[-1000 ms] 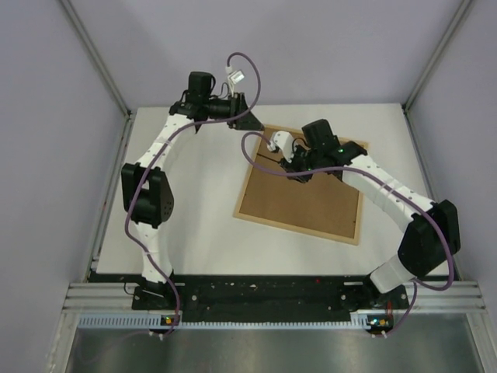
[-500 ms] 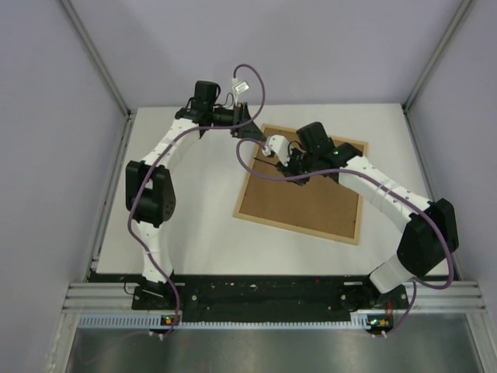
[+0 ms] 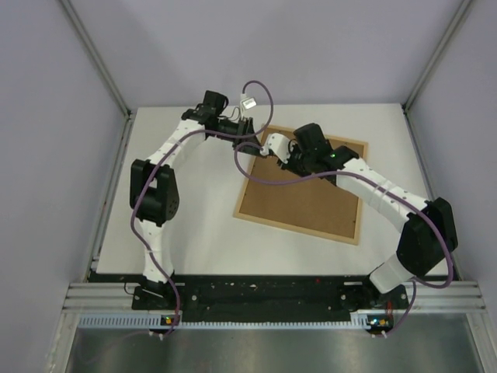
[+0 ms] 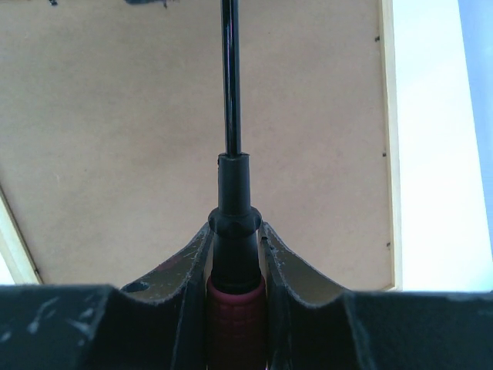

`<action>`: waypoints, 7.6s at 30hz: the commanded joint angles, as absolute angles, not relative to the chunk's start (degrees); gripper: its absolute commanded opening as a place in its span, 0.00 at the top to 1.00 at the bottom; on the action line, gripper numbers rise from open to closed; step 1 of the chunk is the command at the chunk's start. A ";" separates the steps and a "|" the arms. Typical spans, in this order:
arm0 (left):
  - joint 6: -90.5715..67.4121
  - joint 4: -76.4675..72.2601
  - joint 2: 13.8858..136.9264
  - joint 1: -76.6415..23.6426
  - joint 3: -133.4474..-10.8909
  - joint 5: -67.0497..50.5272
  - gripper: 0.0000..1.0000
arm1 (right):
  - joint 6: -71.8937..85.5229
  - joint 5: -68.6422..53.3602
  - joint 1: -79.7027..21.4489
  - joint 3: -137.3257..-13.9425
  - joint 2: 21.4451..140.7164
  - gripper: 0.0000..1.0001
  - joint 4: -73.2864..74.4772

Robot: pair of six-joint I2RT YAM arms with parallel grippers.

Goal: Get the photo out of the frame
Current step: Adjust the screwdriver, then release the photo frame item from the photo frame.

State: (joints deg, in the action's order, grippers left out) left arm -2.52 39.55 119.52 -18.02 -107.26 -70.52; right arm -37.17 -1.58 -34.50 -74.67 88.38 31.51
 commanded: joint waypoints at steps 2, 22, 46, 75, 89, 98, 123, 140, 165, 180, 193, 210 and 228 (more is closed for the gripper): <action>0.44 42.28 120.14 -18.54 -110.74 -70.84 0.47 | -39.11 2.99 -36.91 -73.74 89.21 1.00 27.42; -3.25 40.17 121.02 -19.25 -111.27 -72.86 0.59 | -39.20 4.92 -37.88 -72.60 89.03 1.00 24.79; -10.46 31.82 120.41 -18.99 -108.55 -75.15 1.00 | -37.18 -1.21 -36.21 -74.79 86.93 0.49 26.98; -87.06 -57.81 121.30 -16.52 -87.98 -78.40 1.00 | -39.90 -32.26 -21.36 -73.56 84.28 0.25 27.60; -61.26 -23.21 117.33 -16.52 -89.56 -74.53 1.00 | -40.87 -34.72 -21.62 -73.83 87.54 0.42 24.70; -60.91 -21.97 116.90 -16.52 -89.39 -74.62 1.00 | -42.45 -33.05 -23.82 -74.09 90.96 0.51 23.65; -53.82 -13.40 115.32 -13.28 -90.61 -73.48 0.54 | -37.09 -27.43 -24.17 -74.97 90.80 1.00 24.69; -1.23 34.89 113.99 -10.63 -90.97 -40.44 0.36 | -37.00 -6.51 -34.98 -75.93 96.93 1.00 39.46; 4.22 40.17 115.05 -11.07 -83.32 -39.28 0.54 | -32.08 2.72 -43.86 -84.46 112.94 1.00 45.18; 2.11 38.67 117.51 -13.53 -83.41 -41.48 0.64 | -32.25 2.46 -45.26 -84.99 112.85 1.00 44.65; 1.32 38.15 119.18 -14.76 -84.02 -41.13 0.65 | -31.73 3.43 -45.44 -85.17 113.99 1.00 43.86; 1.14 38.06 120.41 -15.73 -84.46 -41.84 0.68 | -32.61 3.78 -45.35 -86.48 115.93 1.00 43.51; 1.05 38.06 121.38 -16.61 -84.38 -44.12 0.87 | -31.55 3.34 -47.10 -91.05 119.71 1.00 41.93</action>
